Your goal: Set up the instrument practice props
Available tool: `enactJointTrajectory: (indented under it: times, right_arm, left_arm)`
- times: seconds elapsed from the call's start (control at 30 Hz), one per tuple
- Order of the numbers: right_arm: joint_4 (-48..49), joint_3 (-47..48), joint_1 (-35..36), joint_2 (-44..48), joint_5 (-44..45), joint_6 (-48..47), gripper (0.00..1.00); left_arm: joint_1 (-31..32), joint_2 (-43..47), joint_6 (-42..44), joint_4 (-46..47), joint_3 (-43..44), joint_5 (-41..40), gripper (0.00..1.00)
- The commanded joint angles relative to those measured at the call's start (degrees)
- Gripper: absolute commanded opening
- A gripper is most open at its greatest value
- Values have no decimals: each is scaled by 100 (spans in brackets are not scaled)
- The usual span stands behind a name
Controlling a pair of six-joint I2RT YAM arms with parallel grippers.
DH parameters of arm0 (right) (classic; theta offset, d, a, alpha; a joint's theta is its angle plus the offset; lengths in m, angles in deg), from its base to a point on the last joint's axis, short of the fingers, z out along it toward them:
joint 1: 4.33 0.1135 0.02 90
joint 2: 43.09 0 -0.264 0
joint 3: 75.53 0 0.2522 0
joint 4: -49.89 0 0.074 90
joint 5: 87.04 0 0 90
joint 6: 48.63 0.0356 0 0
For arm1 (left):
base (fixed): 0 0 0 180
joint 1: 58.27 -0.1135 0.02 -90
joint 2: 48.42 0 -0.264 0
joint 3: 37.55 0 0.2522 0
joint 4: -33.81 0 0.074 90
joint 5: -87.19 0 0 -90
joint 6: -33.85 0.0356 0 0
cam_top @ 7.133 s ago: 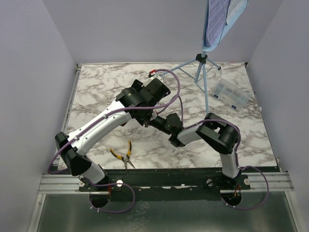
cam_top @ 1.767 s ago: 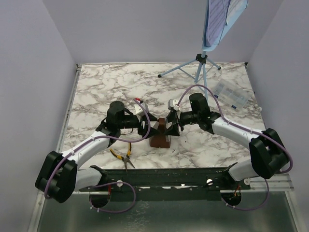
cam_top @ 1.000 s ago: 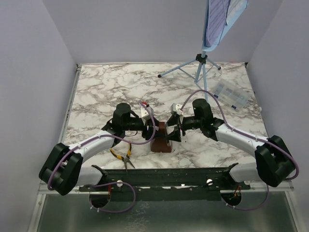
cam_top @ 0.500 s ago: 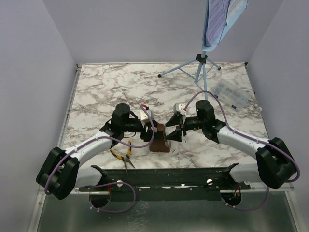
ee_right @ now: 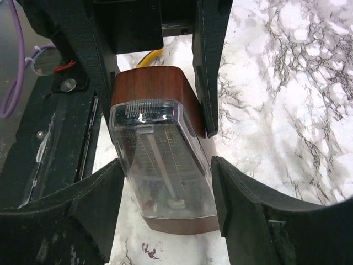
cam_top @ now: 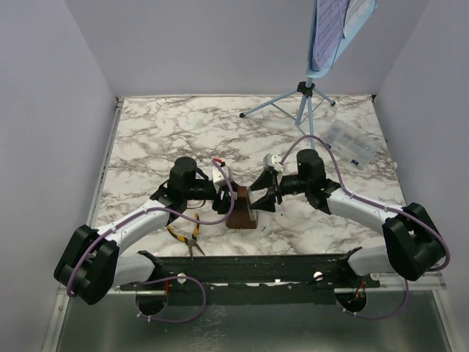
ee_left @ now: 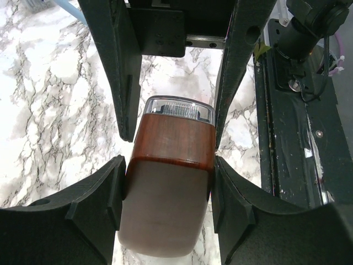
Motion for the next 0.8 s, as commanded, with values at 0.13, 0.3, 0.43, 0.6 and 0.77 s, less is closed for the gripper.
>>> enactJointTrajectory:
  times: [0.13,0.3,0.43,0.6,0.77]
  right_arm:
    - [345,151,-8,-320,-376,197,63]
    - [405,136,-5,-326,-432,225,57]
    - [331,137,-8,-277,-114,321,15]
    - [1337,-718,-6,450,869,911,0]
    - [2960,-1756,-24,1259,1404,1837,0]
  left_arm:
    - [-17,22,249,-123,97,-101,3]
    - [-26,10,269,-125,104,-94,0]
    - [-26,36,313,-134,90,-250,0]
    - [-33,101,625,-429,81,-578,0]
    - [-35,156,841,-622,74,-783,0]
